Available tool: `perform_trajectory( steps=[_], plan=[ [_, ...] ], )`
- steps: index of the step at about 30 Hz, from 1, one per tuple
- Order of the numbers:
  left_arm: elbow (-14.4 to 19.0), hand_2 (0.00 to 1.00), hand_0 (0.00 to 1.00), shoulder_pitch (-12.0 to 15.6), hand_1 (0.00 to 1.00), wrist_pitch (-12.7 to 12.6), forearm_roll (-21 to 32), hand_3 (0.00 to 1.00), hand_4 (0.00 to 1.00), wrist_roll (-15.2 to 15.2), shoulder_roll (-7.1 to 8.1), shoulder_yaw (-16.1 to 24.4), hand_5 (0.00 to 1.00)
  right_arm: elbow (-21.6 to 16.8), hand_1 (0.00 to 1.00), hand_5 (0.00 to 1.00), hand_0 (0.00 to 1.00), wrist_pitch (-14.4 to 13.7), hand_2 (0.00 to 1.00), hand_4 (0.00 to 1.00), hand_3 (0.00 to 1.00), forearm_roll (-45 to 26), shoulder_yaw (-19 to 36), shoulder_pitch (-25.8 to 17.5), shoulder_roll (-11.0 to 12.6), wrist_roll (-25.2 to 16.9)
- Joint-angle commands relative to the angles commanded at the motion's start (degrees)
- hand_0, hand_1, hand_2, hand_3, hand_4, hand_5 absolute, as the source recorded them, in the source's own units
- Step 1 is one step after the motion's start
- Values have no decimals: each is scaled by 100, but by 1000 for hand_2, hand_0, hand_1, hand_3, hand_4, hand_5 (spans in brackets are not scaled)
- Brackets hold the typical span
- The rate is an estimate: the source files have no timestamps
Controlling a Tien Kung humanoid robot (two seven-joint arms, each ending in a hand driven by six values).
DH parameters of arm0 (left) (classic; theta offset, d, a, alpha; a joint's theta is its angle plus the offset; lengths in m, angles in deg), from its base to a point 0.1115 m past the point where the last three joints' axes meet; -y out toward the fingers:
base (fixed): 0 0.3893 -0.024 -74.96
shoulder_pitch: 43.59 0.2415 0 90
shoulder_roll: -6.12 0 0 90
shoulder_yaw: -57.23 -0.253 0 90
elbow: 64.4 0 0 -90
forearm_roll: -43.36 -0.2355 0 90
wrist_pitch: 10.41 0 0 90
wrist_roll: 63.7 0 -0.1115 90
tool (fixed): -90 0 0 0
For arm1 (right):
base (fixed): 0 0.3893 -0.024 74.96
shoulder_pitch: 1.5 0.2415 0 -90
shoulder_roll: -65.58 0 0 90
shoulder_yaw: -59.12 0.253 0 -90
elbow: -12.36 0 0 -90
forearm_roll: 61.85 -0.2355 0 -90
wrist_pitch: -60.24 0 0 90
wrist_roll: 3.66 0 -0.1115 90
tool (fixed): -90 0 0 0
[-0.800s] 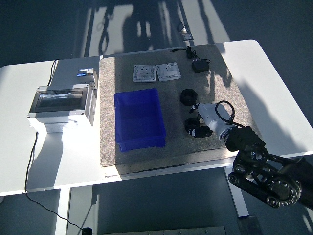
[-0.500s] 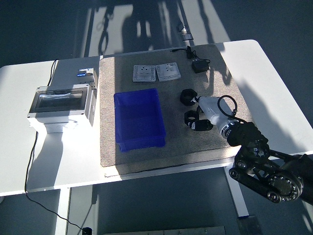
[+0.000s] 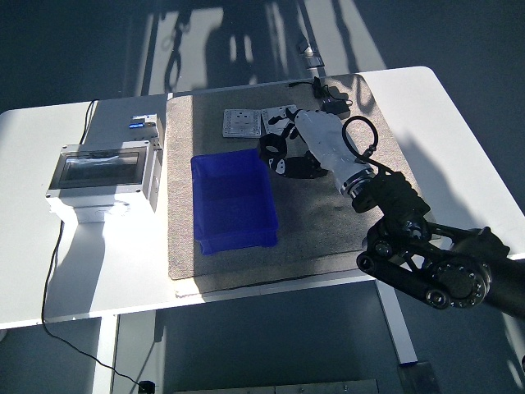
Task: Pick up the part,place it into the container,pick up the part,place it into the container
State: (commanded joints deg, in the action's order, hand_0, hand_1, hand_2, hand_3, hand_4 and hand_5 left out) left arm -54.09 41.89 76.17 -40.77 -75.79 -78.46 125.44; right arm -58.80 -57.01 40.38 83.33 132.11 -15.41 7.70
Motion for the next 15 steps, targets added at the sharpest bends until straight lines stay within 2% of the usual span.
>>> perform_trajectory(
  steps=[2,3,8,9,14,15],
  plan=[
    [0,532,611,-11,308,-5,-9,625,649,-2,0,4,775,79,515,62,699,91,402,177,570,74,-275,83,-108,-165],
    [0,531,611,-14,307,-9,-9,629,658,-2,1,6,806,130,545,64,721,168,447,184,576,107,-390,111,-140,-203],
    [0,531,611,-9,307,-41,24,629,658,9,6,11,806,417,545,64,721,631,447,184,576,249,-810,161,-222,-274],
    [0,524,611,-7,305,-48,28,628,657,9,6,17,809,450,692,99,803,671,667,317,672,264,-839,160,-231,-281],
    [0,524,611,-11,305,-67,35,628,657,15,7,7,809,534,692,99,803,677,667,317,672,272,-880,141,-252,-321],
    [0,522,611,-12,306,-68,35,629,658,14,8,6,811,541,938,177,953,666,926,543,856,262,-879,135,-253,-330]
  ],
)
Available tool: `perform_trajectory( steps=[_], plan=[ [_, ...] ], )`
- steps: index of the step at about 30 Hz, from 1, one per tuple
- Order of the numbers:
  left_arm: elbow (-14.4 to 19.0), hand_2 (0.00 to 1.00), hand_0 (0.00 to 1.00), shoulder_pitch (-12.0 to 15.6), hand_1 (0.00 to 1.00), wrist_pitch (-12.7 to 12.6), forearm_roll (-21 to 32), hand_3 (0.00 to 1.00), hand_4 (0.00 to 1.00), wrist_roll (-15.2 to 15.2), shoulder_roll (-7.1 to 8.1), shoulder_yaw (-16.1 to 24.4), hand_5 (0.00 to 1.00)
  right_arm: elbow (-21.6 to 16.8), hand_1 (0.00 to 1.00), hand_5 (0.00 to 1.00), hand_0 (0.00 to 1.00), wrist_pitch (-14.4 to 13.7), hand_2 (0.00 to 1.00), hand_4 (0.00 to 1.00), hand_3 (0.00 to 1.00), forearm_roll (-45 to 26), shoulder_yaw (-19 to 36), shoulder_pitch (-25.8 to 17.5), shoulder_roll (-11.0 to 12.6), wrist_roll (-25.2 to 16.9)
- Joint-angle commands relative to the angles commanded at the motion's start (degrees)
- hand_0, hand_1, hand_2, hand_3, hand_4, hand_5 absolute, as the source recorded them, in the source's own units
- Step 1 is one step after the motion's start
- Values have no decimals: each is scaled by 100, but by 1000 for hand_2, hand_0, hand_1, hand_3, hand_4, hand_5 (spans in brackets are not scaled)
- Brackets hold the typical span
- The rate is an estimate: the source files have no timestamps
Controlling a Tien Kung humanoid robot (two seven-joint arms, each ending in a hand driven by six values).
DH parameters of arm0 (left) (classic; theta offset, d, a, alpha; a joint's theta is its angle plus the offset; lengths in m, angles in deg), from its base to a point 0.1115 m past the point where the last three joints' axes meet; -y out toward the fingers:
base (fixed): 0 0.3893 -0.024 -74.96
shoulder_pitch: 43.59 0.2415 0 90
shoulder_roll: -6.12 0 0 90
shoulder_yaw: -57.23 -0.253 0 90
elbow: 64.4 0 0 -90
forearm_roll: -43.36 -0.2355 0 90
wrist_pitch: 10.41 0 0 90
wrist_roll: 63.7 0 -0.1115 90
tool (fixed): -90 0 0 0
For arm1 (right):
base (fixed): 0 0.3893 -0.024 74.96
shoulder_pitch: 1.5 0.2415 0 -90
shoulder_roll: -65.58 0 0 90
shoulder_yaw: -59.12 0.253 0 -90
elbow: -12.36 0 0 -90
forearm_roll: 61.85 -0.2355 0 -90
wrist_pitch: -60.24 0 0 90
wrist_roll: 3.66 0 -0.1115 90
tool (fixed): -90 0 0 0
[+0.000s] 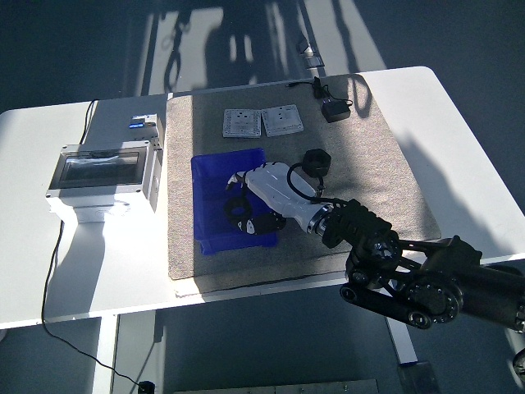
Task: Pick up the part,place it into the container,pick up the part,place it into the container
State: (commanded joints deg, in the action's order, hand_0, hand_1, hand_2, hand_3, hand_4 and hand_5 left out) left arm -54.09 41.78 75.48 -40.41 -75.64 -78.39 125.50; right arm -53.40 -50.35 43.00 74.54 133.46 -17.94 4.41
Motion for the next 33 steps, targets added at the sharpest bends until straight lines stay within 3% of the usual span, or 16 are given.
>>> perform_trajectory(
  steps=[5,6,8,11,12,15,17,18,20,27,33],
  plan=[
    [0,522,611,0,306,-12,19,629,658,5,4,-12,811,20,938,177,953,97,926,543,856,89,59,-41,-1,61],
    [0,521,610,0,304,-14,21,630,660,6,6,-12,815,23,980,206,998,105,981,633,894,100,73,-48,0,64],
    [0,521,610,-3,304,-15,19,630,660,5,8,-11,815,34,980,206,998,44,981,633,894,95,132,-67,3,25],
    [0,521,610,-12,304,-15,9,630,660,2,12,-9,815,113,980,206,998,-309,981,633,894,-16,390,-124,15,-204],
    [0,520,610,-15,304,-16,10,629,661,2,13,-9,818,181,984,341,998,-445,983,848,890,-91,503,-147,14,-294],
    [0,520,610,-22,304,-22,22,629,661,4,9,-11,818,504,984,341,998,-844,983,848,890,-243,867,-196,5,-361],
    [0,520,610,-21,304,-29,38,629,661,9,9,-13,818,786,984,341,998,-1051,983,848,890,-281,1139,-186,17,-154],
    [0,520,610,-18,306,-32,41,629,661,10,9,-9,819,915,918,396,955,-1070,933,870,811,-290,1246,-174,23,-63],
    [0,520,610,-8,306,-38,37,629,661,11,10,5,819,1173,918,396,955,-1021,933,870,811,-309,1403,-147,28,81],
    [0,524,611,4,306,-54,61,627,661,41,-20,-44,821,2145,925,404,957,-431,939,861,820,-271,1525,-135,-142,238],
    [0,527,611,19,306,-80,115,626,661,69,-31,-59,823,2435,916,411,952,-156,938,864,820,-283,1340,-183,-227,227]
  ],
)
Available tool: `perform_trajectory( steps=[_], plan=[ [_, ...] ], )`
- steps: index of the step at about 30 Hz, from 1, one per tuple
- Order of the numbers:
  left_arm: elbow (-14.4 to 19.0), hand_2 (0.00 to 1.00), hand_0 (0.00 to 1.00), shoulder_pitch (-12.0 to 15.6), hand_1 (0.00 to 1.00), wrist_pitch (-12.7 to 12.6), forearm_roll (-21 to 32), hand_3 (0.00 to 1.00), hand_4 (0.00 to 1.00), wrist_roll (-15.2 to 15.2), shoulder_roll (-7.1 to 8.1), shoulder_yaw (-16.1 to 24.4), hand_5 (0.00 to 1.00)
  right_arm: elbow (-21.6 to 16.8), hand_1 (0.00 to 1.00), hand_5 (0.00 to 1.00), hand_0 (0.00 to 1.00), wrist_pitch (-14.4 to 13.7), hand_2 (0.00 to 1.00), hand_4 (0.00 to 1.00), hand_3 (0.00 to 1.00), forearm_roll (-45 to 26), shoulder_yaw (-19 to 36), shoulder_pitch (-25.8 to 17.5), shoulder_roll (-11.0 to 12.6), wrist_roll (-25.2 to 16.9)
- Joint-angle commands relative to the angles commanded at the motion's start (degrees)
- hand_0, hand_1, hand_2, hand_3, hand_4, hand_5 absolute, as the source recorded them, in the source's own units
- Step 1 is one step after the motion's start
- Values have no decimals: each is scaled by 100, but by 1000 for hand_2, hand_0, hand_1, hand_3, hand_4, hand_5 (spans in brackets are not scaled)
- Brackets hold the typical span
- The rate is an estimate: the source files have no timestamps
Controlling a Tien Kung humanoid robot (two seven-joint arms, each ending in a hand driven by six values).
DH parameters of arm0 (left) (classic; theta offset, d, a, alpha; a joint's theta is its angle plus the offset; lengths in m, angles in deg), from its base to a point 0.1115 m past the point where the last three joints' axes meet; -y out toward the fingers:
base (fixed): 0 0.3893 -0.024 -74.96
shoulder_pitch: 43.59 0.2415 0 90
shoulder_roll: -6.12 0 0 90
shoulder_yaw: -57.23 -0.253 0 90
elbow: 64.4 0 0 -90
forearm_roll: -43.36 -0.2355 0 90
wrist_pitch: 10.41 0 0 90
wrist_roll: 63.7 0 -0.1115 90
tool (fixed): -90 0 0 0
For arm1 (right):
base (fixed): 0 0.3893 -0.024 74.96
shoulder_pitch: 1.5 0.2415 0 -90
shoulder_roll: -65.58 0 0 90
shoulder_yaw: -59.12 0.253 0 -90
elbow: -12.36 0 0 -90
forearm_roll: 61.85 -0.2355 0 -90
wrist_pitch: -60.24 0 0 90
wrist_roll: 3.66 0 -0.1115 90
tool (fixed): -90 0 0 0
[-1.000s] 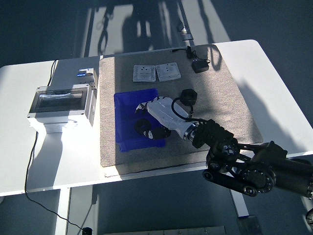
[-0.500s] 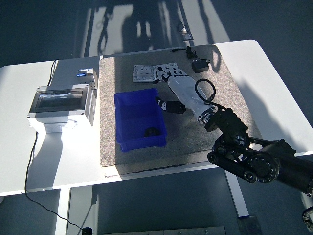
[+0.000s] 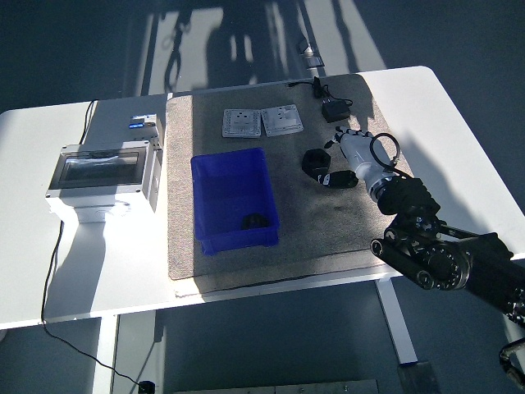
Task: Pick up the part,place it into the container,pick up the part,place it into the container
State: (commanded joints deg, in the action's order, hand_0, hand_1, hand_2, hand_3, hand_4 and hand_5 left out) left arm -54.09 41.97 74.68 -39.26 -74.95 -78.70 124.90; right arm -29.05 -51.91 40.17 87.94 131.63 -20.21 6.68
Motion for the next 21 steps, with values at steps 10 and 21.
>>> perform_trajectory(
  steps=[10,21],
  plan=[
    [0,525,610,-22,306,2,-68,625,658,-4,15,63,823,16,902,418,947,62,933,866,821,-162,-305,22,-89,-20],
    [0,518,610,-32,304,10,-171,621,657,-14,32,125,824,-77,896,425,944,547,920,867,844,-428,-264,-72,-144,159]
  ],
)
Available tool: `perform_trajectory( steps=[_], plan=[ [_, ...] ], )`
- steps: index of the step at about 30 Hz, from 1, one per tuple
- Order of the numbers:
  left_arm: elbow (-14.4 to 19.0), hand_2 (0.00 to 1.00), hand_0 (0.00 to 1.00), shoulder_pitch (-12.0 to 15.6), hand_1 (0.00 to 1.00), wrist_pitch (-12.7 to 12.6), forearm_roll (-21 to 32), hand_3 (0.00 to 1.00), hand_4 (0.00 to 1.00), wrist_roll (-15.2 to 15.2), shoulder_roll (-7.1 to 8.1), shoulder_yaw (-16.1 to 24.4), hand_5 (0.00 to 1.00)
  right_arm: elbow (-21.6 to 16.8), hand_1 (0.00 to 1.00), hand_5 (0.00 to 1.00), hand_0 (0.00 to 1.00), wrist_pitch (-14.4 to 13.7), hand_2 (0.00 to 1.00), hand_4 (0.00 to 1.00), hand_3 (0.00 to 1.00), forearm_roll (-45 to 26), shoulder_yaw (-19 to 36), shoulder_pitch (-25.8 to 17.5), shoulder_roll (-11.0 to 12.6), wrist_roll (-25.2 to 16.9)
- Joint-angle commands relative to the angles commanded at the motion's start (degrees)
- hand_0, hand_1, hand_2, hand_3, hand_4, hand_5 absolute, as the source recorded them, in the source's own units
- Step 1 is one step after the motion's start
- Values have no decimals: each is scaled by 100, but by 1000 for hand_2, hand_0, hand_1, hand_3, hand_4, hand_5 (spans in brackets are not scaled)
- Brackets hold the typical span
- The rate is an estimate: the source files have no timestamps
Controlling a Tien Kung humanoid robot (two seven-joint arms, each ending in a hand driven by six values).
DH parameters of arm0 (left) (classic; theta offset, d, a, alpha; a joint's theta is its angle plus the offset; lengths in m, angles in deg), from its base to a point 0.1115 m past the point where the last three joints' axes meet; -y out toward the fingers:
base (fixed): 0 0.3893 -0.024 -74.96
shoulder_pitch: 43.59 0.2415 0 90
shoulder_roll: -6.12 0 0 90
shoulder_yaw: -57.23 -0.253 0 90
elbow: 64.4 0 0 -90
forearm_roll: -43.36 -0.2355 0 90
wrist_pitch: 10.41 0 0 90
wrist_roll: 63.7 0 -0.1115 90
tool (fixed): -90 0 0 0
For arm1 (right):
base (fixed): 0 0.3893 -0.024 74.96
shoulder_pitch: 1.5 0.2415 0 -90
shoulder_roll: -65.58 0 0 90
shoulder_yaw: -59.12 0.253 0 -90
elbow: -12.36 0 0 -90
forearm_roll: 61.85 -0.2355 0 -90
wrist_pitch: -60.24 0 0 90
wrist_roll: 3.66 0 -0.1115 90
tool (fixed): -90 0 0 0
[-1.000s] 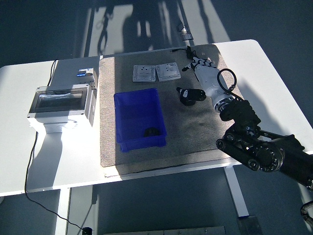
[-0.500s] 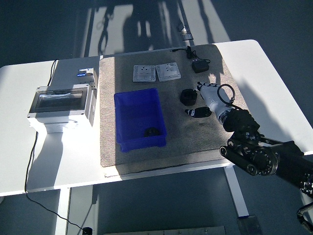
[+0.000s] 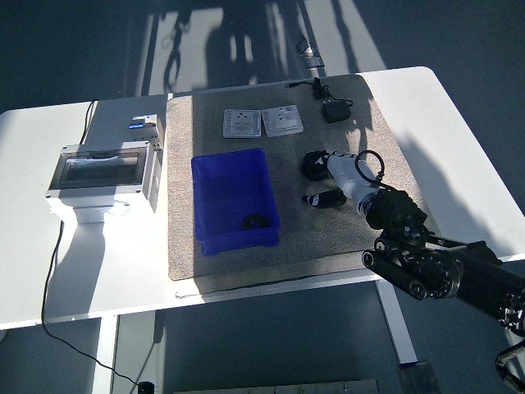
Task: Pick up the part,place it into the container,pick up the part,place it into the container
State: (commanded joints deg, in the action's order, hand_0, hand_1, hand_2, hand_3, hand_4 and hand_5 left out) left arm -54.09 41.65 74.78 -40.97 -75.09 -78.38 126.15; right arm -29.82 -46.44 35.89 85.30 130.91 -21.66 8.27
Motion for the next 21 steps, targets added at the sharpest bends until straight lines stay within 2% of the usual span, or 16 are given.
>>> perform_trajectory(
  steps=[12,13,18,19,21],
  plan=[
    [0,518,609,7,304,0,-10,619,655,-5,-2,-9,824,-36,866,429,934,186,882,866,845,136,160,-35,37,272],
    [0,517,609,7,303,1,-12,617,654,-6,-2,-10,824,-38,831,439,922,188,855,869,830,153,166,-35,37,294],
    [0,517,609,10,303,-1,-16,617,654,-5,-3,-12,824,-49,831,439,922,174,855,869,830,223,176,-36,46,383],
    [0,516,609,11,304,-2,-16,617,653,-3,-3,-12,824,-50,799,446,896,154,812,868,816,234,174,-36,48,393],
    [0,516,609,12,304,-4,-19,617,653,-2,-2,-10,824,-52,799,446,896,112,812,868,816,250,171,-38,51,399]
  ],
)
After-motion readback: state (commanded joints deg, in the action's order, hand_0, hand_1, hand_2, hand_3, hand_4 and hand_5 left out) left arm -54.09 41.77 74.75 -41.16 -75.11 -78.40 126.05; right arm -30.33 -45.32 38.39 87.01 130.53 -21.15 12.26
